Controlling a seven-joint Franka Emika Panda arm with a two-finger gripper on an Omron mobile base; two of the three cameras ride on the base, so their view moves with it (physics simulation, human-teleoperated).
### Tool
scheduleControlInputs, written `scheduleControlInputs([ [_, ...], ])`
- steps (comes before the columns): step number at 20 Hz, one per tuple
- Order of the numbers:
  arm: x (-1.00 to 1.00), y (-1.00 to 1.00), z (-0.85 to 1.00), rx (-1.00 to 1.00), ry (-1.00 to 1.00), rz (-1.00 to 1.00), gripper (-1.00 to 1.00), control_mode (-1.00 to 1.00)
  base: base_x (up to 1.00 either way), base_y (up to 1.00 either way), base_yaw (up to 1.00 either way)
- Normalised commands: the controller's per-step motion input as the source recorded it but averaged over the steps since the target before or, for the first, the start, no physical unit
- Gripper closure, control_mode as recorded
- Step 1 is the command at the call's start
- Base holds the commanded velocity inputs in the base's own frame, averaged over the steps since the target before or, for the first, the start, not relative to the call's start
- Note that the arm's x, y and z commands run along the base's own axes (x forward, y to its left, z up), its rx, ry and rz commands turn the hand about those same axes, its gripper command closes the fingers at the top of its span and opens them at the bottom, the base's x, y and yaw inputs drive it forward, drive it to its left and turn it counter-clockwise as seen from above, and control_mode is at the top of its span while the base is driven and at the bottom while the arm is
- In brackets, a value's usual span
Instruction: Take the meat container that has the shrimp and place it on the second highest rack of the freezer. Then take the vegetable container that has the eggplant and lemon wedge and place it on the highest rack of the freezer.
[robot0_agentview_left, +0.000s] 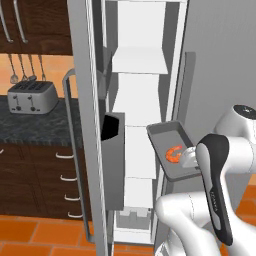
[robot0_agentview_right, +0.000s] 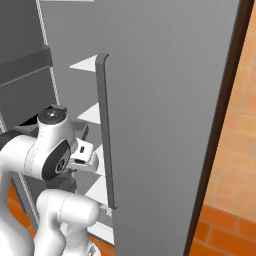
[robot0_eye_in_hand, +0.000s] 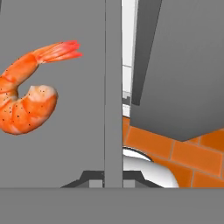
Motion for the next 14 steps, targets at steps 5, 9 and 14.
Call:
scheduleControlInputs([
  [5, 0.0, 0.0, 0.0, 0.0, 0.0, 0.0, 1.0, 1.0, 0.0, 0.0, 0.01],
  [9, 0.0, 0.0, 0.0, 0.0, 0.0, 0.0, 1.0, 1.0, 0.0, 0.0, 0.0],
  [14, 0.0, 0.01, 0.0, 0.0, 0.0, 0.0, 1.0, -1.0, 0.0, 0.0, 0.0],
])
